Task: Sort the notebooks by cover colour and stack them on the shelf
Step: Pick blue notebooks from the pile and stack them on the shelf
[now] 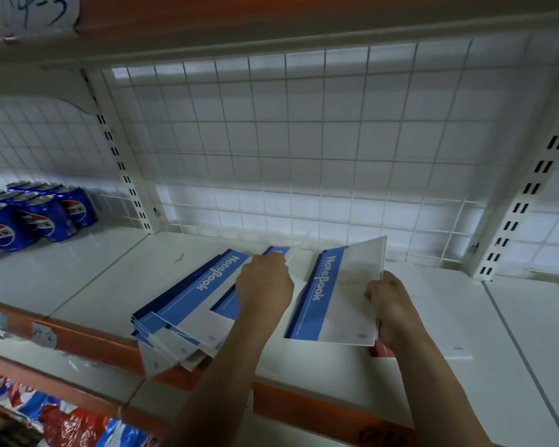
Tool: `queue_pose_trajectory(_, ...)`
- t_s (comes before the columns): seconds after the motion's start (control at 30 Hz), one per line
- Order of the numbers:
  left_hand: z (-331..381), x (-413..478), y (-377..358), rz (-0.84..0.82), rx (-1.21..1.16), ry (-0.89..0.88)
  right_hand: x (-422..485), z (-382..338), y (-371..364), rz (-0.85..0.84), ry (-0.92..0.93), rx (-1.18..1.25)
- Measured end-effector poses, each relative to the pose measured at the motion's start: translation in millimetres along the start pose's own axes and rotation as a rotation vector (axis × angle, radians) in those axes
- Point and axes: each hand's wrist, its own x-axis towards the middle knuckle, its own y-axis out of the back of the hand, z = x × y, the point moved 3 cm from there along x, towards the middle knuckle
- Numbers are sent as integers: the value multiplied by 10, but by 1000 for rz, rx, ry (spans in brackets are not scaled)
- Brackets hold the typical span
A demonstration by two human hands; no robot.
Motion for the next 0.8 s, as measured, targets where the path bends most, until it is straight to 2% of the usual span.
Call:
queue_pose_trajectory(0.1, 192, -50, 104, 95, -91, -110, -17, -45, -6, 4, 54, 21)
queue_pose_trajectory(0.17, 419, -147, 106, 53, -203, -251, -44, -84, -39, 8, 104, 59)
queue_pose_trajectory(0.23, 624, -267, 52, 1, -215, -344, -64, -105, -58, 30, 150, 99)
queue_pose_trajectory(0.33, 741, -368, -33, -11, -206, -366, -85, -91, -9, 80, 228, 67)
queue_pose_trajectory(0.47, 752, -362, -43, -36, -369, -488, -60, -69, 140, 81, 359, 88)
queue_pose_trajectory(0.53, 694, -291, -75, -118, -541, -451, -67, -96, 234, 82, 442, 104)
queue_pose_trajectory(0.67, 435, -121, -73, -15, -807, -66, -175, -148, 343, 25, 639, 132)
queue_pose_trajectory(0.73, 404, -123, -90, -5, -1003, -44, -207, -135, 352, -41, 705, 135)
queue_pose_trajectory(0.8, 377, -180, -93, 94, -1064, -71, -213, -96, 330, -70, 716, 110)
